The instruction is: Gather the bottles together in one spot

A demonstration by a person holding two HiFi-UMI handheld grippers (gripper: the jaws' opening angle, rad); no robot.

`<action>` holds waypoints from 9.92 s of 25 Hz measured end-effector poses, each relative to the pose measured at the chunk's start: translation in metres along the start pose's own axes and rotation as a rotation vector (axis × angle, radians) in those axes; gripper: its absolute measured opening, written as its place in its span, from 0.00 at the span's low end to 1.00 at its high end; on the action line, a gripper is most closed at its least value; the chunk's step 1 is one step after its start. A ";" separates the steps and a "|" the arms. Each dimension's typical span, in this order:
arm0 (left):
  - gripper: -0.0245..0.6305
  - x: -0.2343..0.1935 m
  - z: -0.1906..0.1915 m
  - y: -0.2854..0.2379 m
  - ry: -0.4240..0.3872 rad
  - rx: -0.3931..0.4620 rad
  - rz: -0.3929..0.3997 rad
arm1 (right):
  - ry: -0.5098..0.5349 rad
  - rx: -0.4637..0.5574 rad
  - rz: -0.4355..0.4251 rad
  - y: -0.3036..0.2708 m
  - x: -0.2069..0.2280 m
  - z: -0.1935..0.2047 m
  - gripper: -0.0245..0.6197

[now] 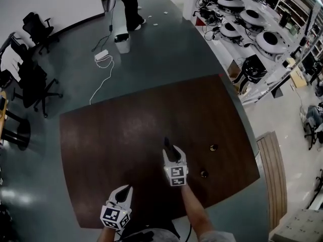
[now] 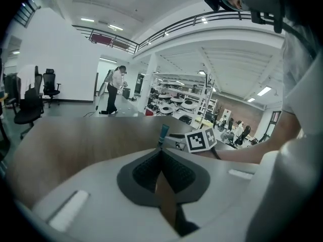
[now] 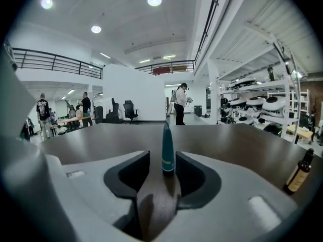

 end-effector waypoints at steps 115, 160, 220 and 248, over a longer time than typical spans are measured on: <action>0.04 -0.037 0.078 0.132 0.120 0.094 -0.216 | 0.139 -0.006 -0.327 0.137 -0.202 0.048 0.32; 0.04 0.113 0.008 0.014 -0.205 0.116 0.246 | -0.095 0.180 0.369 0.304 -0.002 0.010 0.04; 0.04 0.140 0.034 -0.083 -0.114 -0.035 0.076 | -0.017 -0.053 0.128 0.193 0.104 0.079 0.24; 0.04 0.064 0.061 0.025 0.034 0.081 -0.221 | 0.213 -0.004 -0.347 0.152 -0.067 0.016 0.24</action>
Point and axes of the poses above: the fingertips, and each gripper's own axes: y backward along the fingers, x to its right, z out of its underside, the point moved 4 cm from there along y, backward along the fingers, and after that the axes turned 2 degrees about -x, right-handed, at the moved point
